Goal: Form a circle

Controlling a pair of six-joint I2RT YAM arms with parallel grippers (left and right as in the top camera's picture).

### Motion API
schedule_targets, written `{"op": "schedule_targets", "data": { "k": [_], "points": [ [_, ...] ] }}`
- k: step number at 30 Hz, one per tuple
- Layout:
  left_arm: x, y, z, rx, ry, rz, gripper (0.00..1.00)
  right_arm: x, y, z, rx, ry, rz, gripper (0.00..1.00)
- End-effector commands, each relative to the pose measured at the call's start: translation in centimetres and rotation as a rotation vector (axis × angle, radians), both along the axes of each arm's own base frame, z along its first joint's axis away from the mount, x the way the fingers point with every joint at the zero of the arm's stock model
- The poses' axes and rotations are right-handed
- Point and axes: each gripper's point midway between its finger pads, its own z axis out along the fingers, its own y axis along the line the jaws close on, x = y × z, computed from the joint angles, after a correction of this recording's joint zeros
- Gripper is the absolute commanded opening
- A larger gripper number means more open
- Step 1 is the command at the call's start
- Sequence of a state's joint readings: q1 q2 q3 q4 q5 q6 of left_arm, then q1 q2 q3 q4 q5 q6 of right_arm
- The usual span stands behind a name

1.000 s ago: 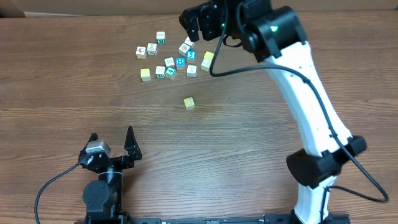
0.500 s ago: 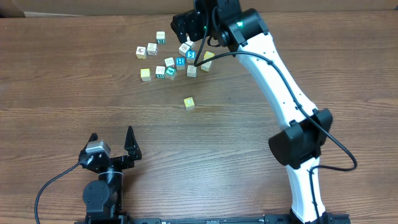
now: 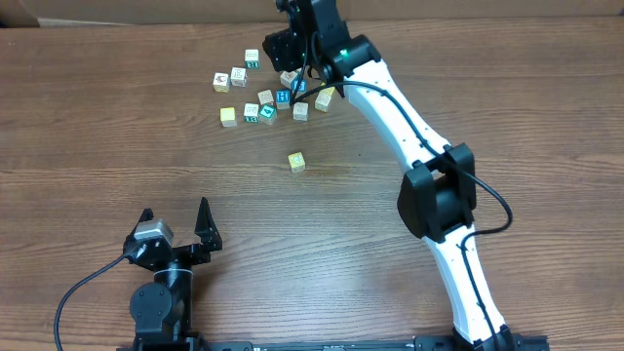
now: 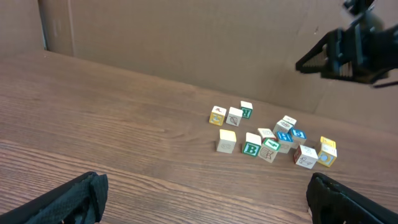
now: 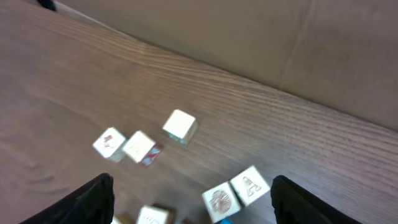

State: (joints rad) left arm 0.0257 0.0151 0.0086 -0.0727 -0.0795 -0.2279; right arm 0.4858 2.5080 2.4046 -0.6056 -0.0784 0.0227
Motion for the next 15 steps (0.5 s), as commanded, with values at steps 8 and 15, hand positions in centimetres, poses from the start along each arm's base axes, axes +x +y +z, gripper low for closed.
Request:
{"op": "schedule_targets", "data": {
  "k": [8, 15],
  "points": [
    [0.0, -0.1, 0.1, 0.022, -0.006, -0.008, 0.99, 2.5, -4.5, -6.5, -0.109, 0.052, -0.189, 0.77],
    [0.0, -0.2, 0.1, 0.022, -0.006, -0.009, 1.00, 2.4, -8.8, -7.8, -0.071, 0.185, -0.318, 0.76]
  ]
}}
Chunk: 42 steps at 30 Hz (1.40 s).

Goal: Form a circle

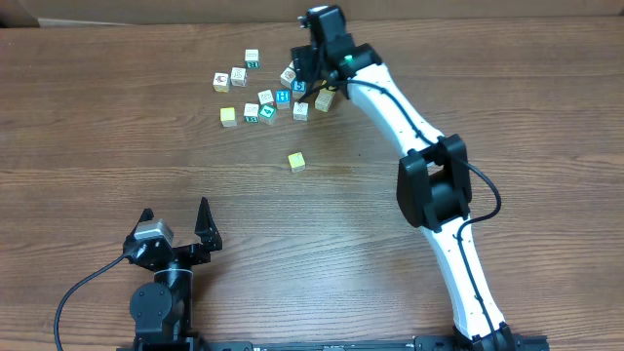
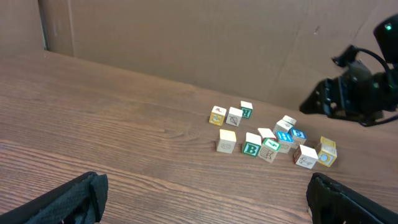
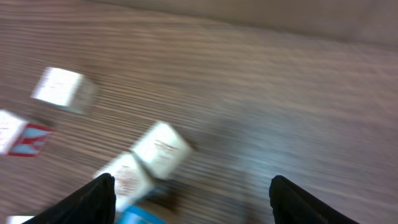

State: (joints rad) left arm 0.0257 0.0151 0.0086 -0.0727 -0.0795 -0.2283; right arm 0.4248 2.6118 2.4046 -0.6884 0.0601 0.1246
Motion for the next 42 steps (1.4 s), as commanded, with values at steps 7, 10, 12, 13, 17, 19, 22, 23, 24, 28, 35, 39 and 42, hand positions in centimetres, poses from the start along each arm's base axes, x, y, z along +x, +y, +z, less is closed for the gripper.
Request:
{"op": "schedule_targets", "data": {
  "k": [7, 10, 12, 13, 17, 19, 22, 23, 24, 28, 35, 39, 42],
  "points": [
    [0.0, -0.2, 0.1, 0.022, -0.006, -0.009, 0.99, -1.2, -5.2, -1.7, -0.011, 0.155, -0.112, 0.74],
    [0.0, -0.1, 0.1, 0.022, -0.006, -0.008, 1.00, -2.3, -4.8, -2.2, 0.007, 0.208, -0.086, 0.71],
    [0.0, -0.1, 0.1, 0.022, -0.006, -0.008, 1.00, -2.9, -4.4, -2.5, 0.037, 0.243, -0.093, 0.67],
    [0.0, -0.2, 0.1, 0.022, -0.006, -0.009, 1.00, -3.1, -4.5, -2.6, 0.048, 0.260, -0.120, 0.66],
    [0.0, -0.2, 0.1, 0.023, -0.006, -0.009, 0.99, -3.1, -4.5, -2.7, 0.104, 0.286, -0.206, 0.65],
    [0.0, -0.1, 0.1, 0.022, -0.006, -0.008, 1.00, -3.1, -4.2, -2.5, 0.129, 0.288, -0.232, 0.65],
    [0.0, -0.2, 0.1, 0.022, -0.006, -0.009, 0.99, -3.1, -3.6, -2.5, 0.133, 0.283, -0.227, 0.65],
    [0.0, -0.2, 0.1, 0.022, -0.006, -0.009, 0.99, -3.2, -3.5, -2.5, 0.132, 0.284, -0.224, 0.64],
    [0.0, -0.1, 0.1, 0.022, -0.006, -0.008, 0.99, -3.3, -3.4, -2.6, 0.130, 0.287, -0.223, 0.64],
    [0.0, -0.1, 0.1, 0.022, -0.006, -0.008, 1.00, -4.0, -2.9, -3.1, 0.119, 0.306, -0.214, 0.63],
    [0.0, -0.1, 0.1, 0.022, -0.006, -0.008, 1.00, -4.5, -2.8, -3.9, 0.106, 0.327, -0.212, 0.60],
    [0.0, -0.2, 0.1, 0.023, -0.006, -0.009, 1.00, -4.5, -2.8, -3.9, 0.107, 0.327, -0.212, 0.52],
    [0.0, -0.1, 0.1, 0.023, -0.006, -0.008, 0.99, -4.6, -2.7, -3.9, 0.109, 0.329, -0.210, 0.54]
  ]
}}
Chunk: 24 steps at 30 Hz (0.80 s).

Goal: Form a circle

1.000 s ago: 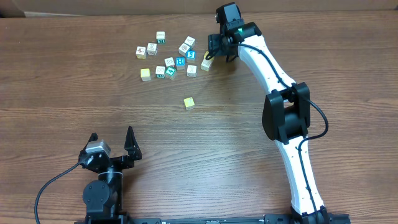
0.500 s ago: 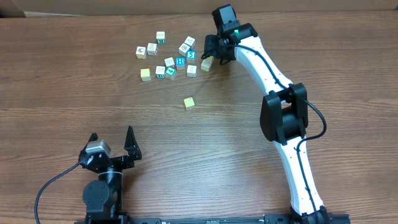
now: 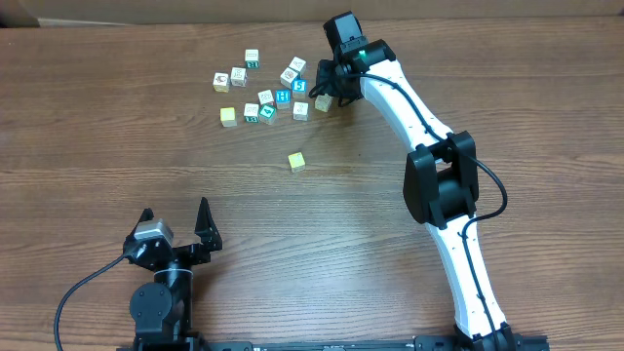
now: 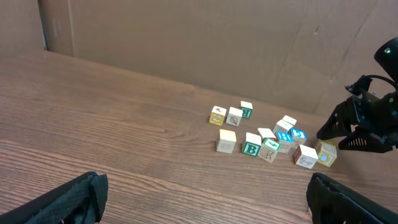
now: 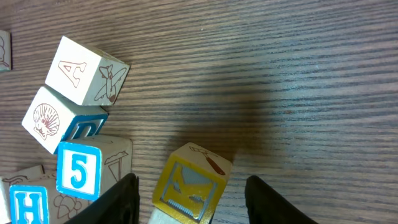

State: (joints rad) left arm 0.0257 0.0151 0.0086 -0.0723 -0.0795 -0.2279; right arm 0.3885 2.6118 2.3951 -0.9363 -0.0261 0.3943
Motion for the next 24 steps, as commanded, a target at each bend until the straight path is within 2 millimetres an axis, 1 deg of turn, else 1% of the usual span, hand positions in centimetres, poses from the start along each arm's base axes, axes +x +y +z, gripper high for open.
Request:
{"op": "schedule_targets", "data": {
  "k": [1, 6, 8, 9, 10, 15, 18, 20, 24],
  "points": [
    [-0.02, -0.15, 0.10, 0.022, -0.006, -0.008, 0.99, -0.17, 0.22, -0.04, 0.012, 0.007, 0.005, 0.57],
    [-0.02, -0.16, 0.10, 0.022, -0.006, -0.009, 1.00, -0.42, 1.04, 0.10, 0.064, 0.022, 0.029, 0.57],
    [-0.02, -0.15, 0.10, 0.022, -0.006, -0.008, 1.00, -0.32, 1.11, 0.18, 0.071, 0.019, 0.031, 0.67],
    [-0.02, -0.15, 0.10, 0.022, -0.006, -0.008, 1.00, -0.26, 1.09, 0.20, 0.072, 0.017, 0.030, 0.79],
    [-0.02, -0.16, 0.10, 0.022, -0.006, -0.009, 1.00, -0.20, 1.09, 0.24, 0.073, 0.015, 0.030, 1.00],
    [-0.02, -0.15, 0.10, 0.022, -0.006, -0.008, 1.00, -0.15, 1.03, 0.24, 0.072, 0.013, 0.029, 0.99],
    [-0.02, -0.16, 0.09, 0.022, -0.006, -0.009, 0.99, -0.04, 0.90, 0.25, 0.065, 0.008, 0.024, 0.79],
    [-0.02, -0.15, 0.10, 0.022, -0.006, -0.008, 1.00, 0.00, 0.64, 0.18, 0.050, 0.006, 0.016, 0.72],
    [-0.02, -0.15, 0.10, 0.022, -0.006, -0.008, 1.00, -0.06, 0.82, 0.19, 0.051, 0.005, 0.020, 0.61]
  ]
}}
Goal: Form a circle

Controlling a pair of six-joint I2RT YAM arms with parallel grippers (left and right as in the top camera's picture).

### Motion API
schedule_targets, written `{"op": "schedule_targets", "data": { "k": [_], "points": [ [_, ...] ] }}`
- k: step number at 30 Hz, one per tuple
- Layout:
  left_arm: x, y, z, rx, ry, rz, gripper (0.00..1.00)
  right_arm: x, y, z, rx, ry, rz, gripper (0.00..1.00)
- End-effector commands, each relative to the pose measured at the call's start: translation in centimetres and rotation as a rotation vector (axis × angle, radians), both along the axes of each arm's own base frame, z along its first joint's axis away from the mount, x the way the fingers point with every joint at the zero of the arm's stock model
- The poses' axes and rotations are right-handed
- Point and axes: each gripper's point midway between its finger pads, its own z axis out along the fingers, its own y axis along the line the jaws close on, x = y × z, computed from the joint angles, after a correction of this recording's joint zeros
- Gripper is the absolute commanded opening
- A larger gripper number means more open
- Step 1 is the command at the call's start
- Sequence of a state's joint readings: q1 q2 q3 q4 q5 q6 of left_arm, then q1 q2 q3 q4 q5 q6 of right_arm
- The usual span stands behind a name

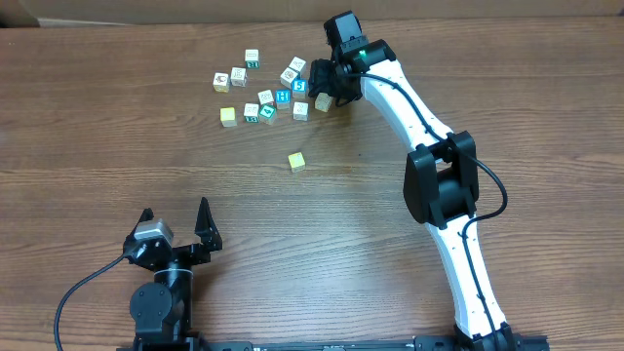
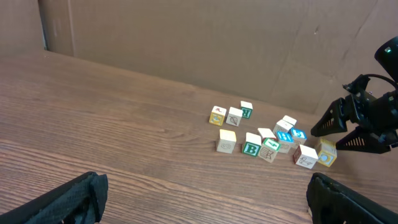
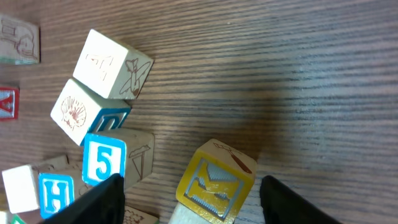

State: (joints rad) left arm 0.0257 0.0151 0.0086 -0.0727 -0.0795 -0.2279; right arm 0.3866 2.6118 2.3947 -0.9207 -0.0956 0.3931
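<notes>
Several lettered wooden blocks (image 1: 265, 90) lie bunched at the far middle of the table (image 1: 117, 146). One yellow block (image 1: 296, 161) sits alone nearer the front. My right gripper (image 3: 199, 202) is open low over the bunch's right end. Its fingers (image 3: 102, 202) stand either side of a yellow K block (image 3: 214, 186), with a gap on each side. From above, that K block (image 1: 324, 101) lies just under the right gripper (image 1: 327, 93). My left gripper (image 1: 175, 226) rests open near the front edge, holding nothing, far from the blocks (image 2: 267, 140).
Just left of the K block are a blue 5 block (image 3: 102, 163), a shell block (image 3: 81, 112) and a block with a plane drawing (image 3: 112, 64). A brown cardboard wall (image 2: 186, 43) stands behind the table. The right arm (image 1: 429, 136) reaches across the table's right side.
The right gripper's fingers stand wider apart around the yellow K block, and the gripper has shifted a little. The blocks and the left arm have not moved.
My right gripper was open high over the far side of the bunch. It then stood further right and lower, near the A and shell blocks. Later it was low over the yellow K block at the bunch's right end, where it now stands wider open.
</notes>
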Motion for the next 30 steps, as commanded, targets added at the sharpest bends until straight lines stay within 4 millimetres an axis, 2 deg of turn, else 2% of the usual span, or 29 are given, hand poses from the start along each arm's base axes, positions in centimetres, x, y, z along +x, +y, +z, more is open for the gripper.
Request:
{"op": "schedule_targets", "data": {
  "k": [1, 4, 8, 14, 20, 26, 30],
  "points": [
    [0.0, -0.1, 0.1, 0.022, -0.006, -0.008, 0.99, 0.1, -0.3, -0.1, -0.011, -0.004, -0.011, 0.56],
    [0.0, -0.2, 0.1, 0.022, -0.006, -0.009, 0.99, 0.2, -0.3, 0.0, -0.012, -0.007, -0.015, 0.49],
    [0.0, -0.1, 0.1, 0.022, -0.006, -0.008, 1.00, 0.2, -1.4, -0.3, -0.051, 0.001, -0.084, 0.53],
    [0.0, -0.1, 0.1, 0.022, -0.006, -0.008, 0.99, 0.3, -1.3, -0.5, -0.049, -0.001, -0.083, 0.59],
    [0.0, -0.1, 0.1, 0.022, -0.006, -0.008, 1.00, 0.1, -1.4, -1.6, -0.052, 0.004, -0.083, 0.59],
    [0.0, -0.2, 0.1, 0.022, -0.006, -0.009, 0.99, 0.3, -1.3, -1.9, -0.047, -0.005, -0.083, 0.49],
    [0.0, -0.1, 0.1, 0.022, -0.006, -0.008, 1.00, 1.0, -1.2, -0.6, -0.036, -0.033, -0.084, 0.38]
  ]
}}
